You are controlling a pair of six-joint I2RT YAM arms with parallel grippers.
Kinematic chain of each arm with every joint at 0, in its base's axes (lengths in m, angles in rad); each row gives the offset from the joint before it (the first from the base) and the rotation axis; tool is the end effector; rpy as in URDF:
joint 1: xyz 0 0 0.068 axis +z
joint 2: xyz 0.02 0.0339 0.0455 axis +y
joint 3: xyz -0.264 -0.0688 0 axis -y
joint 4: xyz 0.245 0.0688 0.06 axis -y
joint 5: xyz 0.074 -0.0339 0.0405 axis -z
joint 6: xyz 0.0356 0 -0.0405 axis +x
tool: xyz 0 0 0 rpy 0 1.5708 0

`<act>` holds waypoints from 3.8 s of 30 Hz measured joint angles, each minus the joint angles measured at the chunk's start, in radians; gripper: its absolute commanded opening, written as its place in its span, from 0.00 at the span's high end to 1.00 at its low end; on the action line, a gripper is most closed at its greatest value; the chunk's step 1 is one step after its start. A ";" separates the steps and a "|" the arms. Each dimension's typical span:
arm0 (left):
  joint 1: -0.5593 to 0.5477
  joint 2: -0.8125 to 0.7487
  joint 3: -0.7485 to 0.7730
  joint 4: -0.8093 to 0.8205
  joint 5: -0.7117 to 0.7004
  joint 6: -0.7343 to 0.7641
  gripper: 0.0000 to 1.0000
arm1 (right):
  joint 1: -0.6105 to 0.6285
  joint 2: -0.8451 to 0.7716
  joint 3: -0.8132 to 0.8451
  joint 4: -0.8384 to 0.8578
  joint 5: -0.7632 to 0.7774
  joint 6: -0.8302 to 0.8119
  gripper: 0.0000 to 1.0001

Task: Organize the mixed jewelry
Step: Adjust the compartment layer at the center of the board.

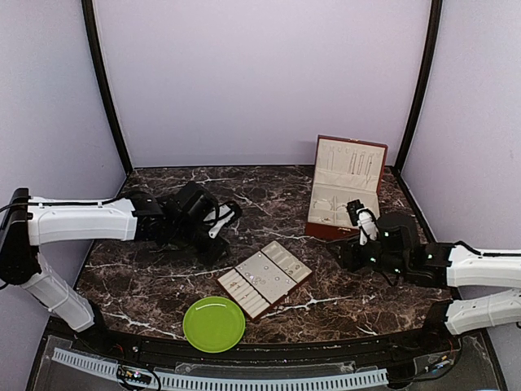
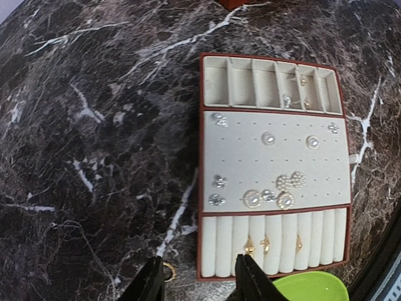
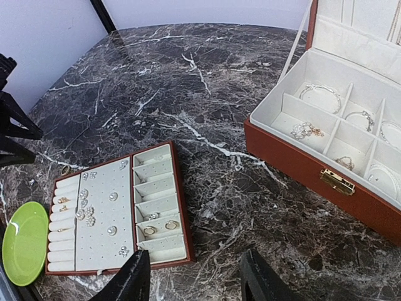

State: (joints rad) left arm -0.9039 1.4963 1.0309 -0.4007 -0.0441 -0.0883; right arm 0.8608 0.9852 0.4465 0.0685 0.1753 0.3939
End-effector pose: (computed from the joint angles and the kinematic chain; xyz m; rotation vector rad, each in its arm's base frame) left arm 0.1974 -0.2483 0.2370 0.9629 2.2795 -0.3851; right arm 0.1432 0.1570 0.2099 -0.3730 2.0543 0.6025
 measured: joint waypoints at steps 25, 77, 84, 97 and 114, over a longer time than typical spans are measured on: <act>0.135 0.178 -0.058 -0.076 -0.019 -0.049 0.83 | -0.002 -0.029 -0.004 -0.025 0.008 0.086 0.50; 0.140 0.112 -0.079 -0.037 -0.023 -0.104 1.00 | 0.061 0.204 -0.178 0.303 -0.134 0.380 0.35; 0.142 0.053 -0.088 -0.023 -0.043 -0.108 1.00 | 0.066 0.359 -0.141 0.384 -0.151 0.454 0.38; 0.143 0.018 -0.090 -0.017 -0.040 -0.107 1.00 | 0.068 0.562 -0.034 0.463 -0.178 0.502 0.45; 0.143 0.014 -0.090 -0.013 0.008 -0.107 1.00 | 0.000 0.814 0.217 0.506 -0.206 0.415 0.43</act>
State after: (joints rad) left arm -0.7612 1.5108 0.9413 -0.4133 -0.0357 -0.1951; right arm 0.8604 1.7988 0.6640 0.5743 -0.0303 0.8089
